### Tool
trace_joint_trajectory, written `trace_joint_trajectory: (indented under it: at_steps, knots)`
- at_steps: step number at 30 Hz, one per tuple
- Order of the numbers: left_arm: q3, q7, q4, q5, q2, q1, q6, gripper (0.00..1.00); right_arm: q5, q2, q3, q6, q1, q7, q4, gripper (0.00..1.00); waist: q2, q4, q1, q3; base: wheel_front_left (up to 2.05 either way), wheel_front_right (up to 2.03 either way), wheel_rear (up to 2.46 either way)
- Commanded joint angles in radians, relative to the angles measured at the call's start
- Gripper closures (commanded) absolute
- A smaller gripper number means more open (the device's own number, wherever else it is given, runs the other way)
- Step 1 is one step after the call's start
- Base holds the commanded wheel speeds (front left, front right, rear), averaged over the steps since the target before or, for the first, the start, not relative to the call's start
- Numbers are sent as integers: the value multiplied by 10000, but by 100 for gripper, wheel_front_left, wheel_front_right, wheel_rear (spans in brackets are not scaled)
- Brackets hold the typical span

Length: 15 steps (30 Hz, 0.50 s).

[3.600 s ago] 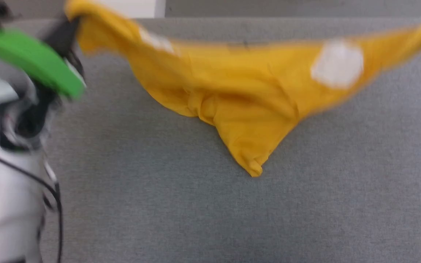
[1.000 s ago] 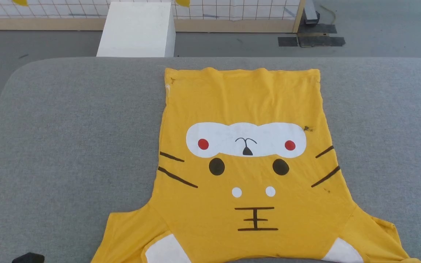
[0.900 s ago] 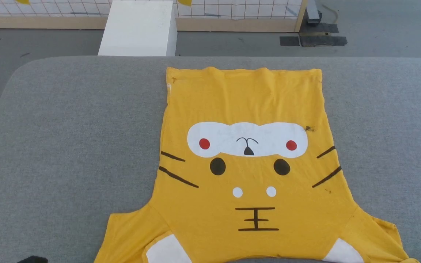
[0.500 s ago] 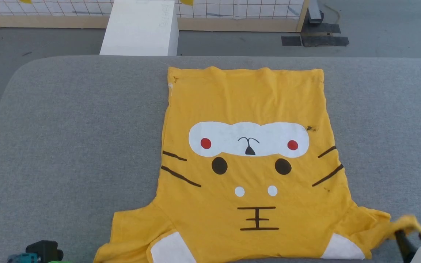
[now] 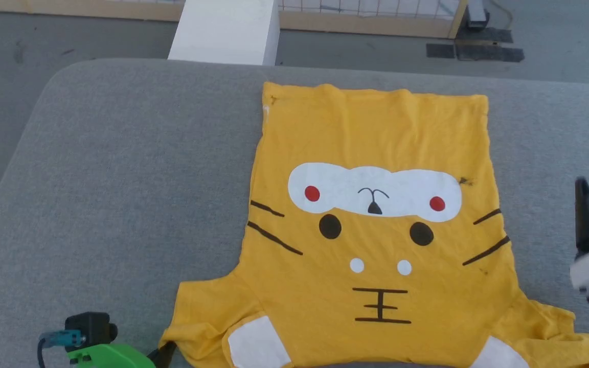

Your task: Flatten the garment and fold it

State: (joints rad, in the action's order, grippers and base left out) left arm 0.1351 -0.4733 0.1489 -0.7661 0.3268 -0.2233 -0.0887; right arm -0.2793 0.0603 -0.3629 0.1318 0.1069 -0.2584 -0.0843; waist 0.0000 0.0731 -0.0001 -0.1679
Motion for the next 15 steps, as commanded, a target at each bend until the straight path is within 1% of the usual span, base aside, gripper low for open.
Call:
trace_joint_trajectory:
  at_steps: [1,5,8,11,15]
  knots:
    - [61,63,87,119,-60,259,83,100,85,195,53,-11,573,128,420,0,0,322,1,-336,0,0,0]
    - [230,125,175,202,-167,571,128,100,170,767,175,-11,2349,234,2036,0,0,730,1,-892,0,0,0]
    - [322,230,223,262,-281,836,145,100,371,1188,158,-11,3809,-5,3277,0,0,1050,1,-1501,0,0,0]
    - [400,424,254,352,-430,1124,150,100,595,1591,37,-11,5362,-630,4460,0,0,1350,1,-2198,0,0,0]
    - [604,644,213,390,-678,1473,273,100,1286,1964,-44,-11,6931,-1656,5490,0,0,1750,1,-3013,0,0,0]
